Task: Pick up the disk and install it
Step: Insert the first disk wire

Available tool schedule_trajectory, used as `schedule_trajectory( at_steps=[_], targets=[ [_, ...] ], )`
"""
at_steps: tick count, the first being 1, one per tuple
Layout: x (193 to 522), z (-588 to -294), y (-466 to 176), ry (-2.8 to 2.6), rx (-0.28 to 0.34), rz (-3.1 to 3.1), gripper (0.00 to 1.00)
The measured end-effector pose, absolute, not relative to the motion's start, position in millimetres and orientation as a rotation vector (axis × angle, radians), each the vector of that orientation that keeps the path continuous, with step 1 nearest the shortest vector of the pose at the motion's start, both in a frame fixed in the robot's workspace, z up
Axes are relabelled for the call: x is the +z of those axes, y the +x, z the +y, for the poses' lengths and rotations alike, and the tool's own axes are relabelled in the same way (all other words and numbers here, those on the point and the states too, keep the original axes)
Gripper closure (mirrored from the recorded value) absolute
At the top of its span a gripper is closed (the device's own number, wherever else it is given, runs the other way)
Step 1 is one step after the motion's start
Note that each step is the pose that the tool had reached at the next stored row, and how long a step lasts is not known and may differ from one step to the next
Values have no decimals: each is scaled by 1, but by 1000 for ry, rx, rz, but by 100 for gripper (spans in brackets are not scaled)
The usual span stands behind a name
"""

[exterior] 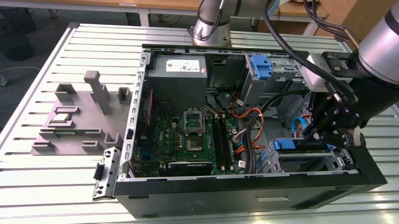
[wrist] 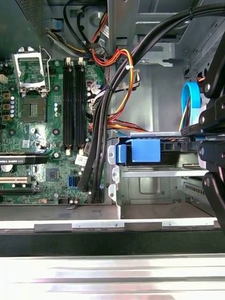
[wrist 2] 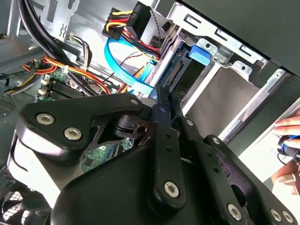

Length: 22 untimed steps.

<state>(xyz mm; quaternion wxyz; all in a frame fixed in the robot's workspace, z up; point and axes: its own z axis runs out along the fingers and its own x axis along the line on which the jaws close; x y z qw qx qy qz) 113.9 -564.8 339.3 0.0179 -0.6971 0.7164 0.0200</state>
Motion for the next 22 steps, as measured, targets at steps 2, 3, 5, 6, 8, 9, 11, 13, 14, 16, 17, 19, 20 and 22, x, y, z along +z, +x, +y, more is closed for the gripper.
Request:
schedule_trajectory(
  at_steps=[2, 3, 5, 6, 8, 9, 11, 13, 14, 16, 17, 19, 20, 22],
  targets=[
    [339, -565, 114, -2165, 62, 2225, 84],
    [339, -565, 114, -2166, 62, 2226, 84],
    [338, -565, 114, -2166, 62, 2226, 84],
    [338, -565, 114, -2165, 62, 2225, 84],
    [337, -565, 114, -2165, 62, 2225, 84],
    [337, -565, 114, -2166, 62, 2226, 84],
    [337, -565, 114, -2166, 62, 2226, 84],
    [337, -565, 114, -2166, 62, 2225, 84],
    [337, -565, 114, -2165, 62, 2225, 84],
    [337, -565, 114, -2166, 62, 2226, 84],
    [337, -565, 114, -2166, 62, 2226, 84],
    [336, -566, 114, -2165, 62, 2225, 84],
    [336, -566, 114, -2166, 62, 2225, 84],
    [336, -567, 114, -2165, 62, 2226, 84]
  ],
)
